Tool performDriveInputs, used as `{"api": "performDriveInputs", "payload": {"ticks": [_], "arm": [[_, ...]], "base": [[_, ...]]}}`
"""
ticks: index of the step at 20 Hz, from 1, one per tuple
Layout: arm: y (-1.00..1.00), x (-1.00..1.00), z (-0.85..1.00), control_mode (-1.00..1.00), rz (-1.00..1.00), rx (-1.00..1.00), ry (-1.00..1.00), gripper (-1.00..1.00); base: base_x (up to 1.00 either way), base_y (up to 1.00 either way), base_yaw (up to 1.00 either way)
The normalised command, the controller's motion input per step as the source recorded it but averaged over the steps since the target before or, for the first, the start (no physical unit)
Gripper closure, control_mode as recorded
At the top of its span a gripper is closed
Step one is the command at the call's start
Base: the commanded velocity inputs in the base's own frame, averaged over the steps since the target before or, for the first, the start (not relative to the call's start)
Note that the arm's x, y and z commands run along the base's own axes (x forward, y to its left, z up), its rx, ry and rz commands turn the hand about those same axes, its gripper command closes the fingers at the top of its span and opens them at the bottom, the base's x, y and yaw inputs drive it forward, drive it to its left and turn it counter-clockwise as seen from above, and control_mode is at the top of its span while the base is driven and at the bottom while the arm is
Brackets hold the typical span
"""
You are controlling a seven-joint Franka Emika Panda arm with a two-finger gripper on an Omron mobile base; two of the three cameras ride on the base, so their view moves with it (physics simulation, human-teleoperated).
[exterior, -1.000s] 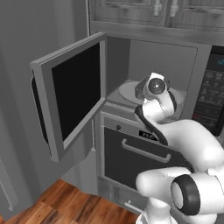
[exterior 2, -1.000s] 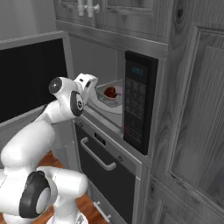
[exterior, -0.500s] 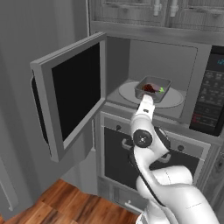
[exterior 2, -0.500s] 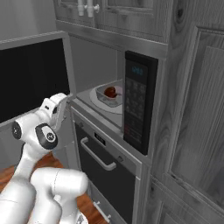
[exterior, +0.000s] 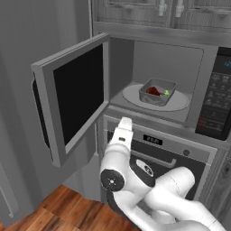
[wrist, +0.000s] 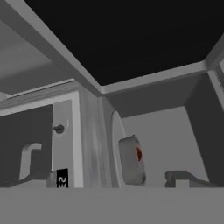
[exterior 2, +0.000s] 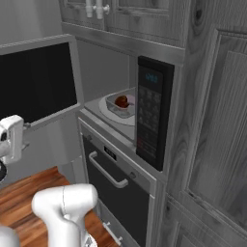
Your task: Place the tupperware containing the steak and eggplant meal in the microwave. Close the microwave door and press the start button to reheat the meal.
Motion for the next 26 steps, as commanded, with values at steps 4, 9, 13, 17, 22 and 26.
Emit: {"api": "performDriveInputs", "payload": {"ticks": [4,9,13,17,22,26], "arm": [[0.72,-1.00,0.00,-1.00,0.00,-0.04,-0.13,-1.00],[0.78,-0.96,0.00,-1.00,0.01,-0.08,-0.16,-1.00],[1.00,-0.34,0.00,-1.00,0.08,-0.08,-0.02,-1.00],[1.00,0.15,0.00,-1.00,0.11,-0.02,0.02,-1.00],[0.98,0.56,-0.02,-1.00,0.10,0.00,0.07,-1.00],[0.81,0.90,-0.13,-1.00,0.06,0.00,0.14,-1.00]], "base": [[0.00,0.00,0.00],[0.00,0.00,0.00],[0.00,0.00,0.00],[0.00,0.00,0.00],[0.00,0.00,0.00],[0.00,0.00,0.00]]}}
